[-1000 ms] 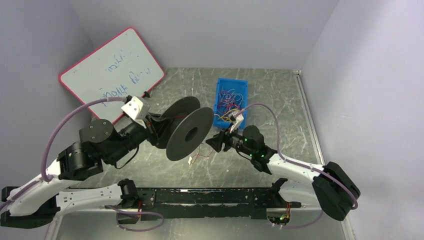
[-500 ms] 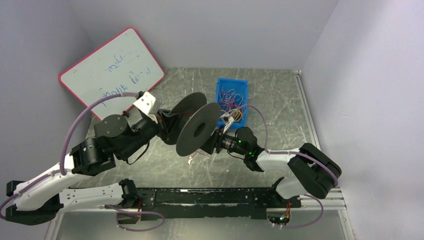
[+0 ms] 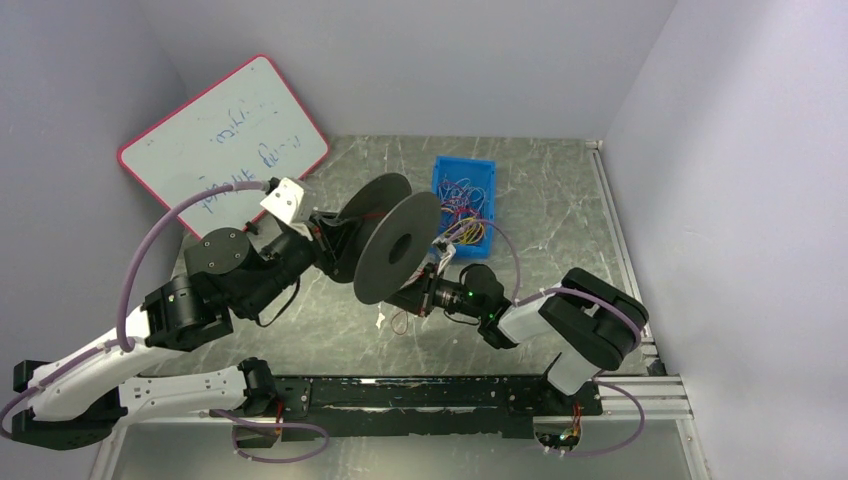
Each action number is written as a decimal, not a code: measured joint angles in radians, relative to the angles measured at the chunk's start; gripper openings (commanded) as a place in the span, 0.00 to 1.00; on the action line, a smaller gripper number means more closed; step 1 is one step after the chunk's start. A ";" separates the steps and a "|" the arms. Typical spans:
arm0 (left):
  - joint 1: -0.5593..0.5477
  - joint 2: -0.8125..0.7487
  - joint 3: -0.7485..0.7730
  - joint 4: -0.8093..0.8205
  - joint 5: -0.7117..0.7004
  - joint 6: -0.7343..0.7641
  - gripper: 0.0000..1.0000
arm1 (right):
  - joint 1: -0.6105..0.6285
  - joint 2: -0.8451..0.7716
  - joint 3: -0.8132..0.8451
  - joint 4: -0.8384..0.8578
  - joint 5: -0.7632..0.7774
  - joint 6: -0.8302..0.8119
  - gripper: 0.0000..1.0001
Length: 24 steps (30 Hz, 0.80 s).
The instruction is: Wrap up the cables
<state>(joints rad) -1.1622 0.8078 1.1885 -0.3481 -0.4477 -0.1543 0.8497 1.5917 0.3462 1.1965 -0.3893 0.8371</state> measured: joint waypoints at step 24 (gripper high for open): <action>0.166 0.250 -0.019 0.217 -0.576 0.113 0.07 | 0.371 -0.311 -0.044 -0.365 0.272 -0.164 0.00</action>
<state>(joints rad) -0.9966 1.0580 1.1690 -0.1307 -1.0233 -0.0418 1.2209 1.2804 0.3019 0.8314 -0.1177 0.6735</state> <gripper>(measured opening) 0.078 0.015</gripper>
